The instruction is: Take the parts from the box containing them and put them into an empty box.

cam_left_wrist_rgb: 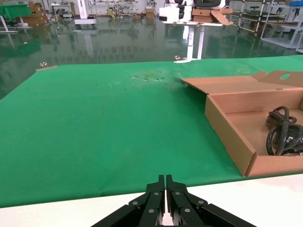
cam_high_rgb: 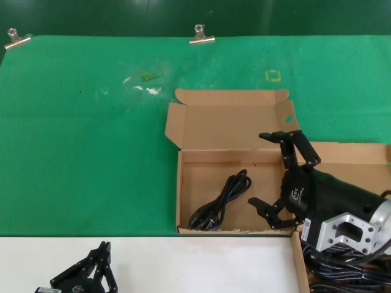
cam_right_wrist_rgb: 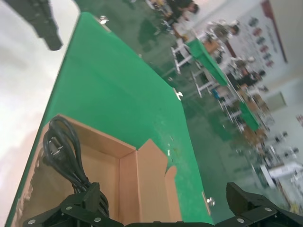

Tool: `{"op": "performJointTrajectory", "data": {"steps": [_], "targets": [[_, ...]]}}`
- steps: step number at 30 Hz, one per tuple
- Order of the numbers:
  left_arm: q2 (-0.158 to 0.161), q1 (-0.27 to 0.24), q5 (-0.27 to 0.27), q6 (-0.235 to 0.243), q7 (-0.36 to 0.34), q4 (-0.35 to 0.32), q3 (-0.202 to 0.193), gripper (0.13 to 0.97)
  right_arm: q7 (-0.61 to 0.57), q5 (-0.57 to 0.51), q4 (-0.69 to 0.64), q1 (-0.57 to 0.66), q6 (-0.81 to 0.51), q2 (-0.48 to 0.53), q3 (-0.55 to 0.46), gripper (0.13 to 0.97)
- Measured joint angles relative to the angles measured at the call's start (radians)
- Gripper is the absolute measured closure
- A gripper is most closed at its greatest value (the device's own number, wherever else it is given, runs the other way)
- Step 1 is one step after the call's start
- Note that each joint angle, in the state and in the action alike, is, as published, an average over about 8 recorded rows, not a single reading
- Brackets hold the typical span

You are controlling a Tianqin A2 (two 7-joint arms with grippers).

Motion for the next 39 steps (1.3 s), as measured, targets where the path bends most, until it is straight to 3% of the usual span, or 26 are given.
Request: {"op": "performJointTrajectory", "data": {"steps": [2,9,18,27,35,39], "targets": [[0.000,0.000,-0.001,0.000,0.000,0.000,0.000,0.940,0.021,0.008,0.007,-0.021,0.018,-0.005,0.011,0.176],[0.000,0.002,-0.003,-0.002,0.001,0.000,-0.001,0.914,0.096,0.039,0.031,-0.099,0.082,-0.025,0.051,0.159],[-0.001,0.004,-0.006,-0.005,0.001,0.000,-0.003,0.813,0.192,0.077,0.062,-0.200,0.164,-0.049,0.102,0.129],[-0.001,0.005,-0.009,-0.007,0.002,0.000,-0.004,0.646,0.287,0.116,0.093,-0.298,0.246,-0.074,0.153,0.129],[-0.001,0.007,-0.011,-0.009,0.003,0.000,-0.006,0.431,0.372,0.150,0.120,-0.388,0.319,-0.096,0.198,0.129],[-0.002,0.008,-0.012,-0.010,0.003,0.000,-0.006,0.431,0.414,0.167,0.134,-0.432,0.355,-0.107,0.221,0.129]]}}
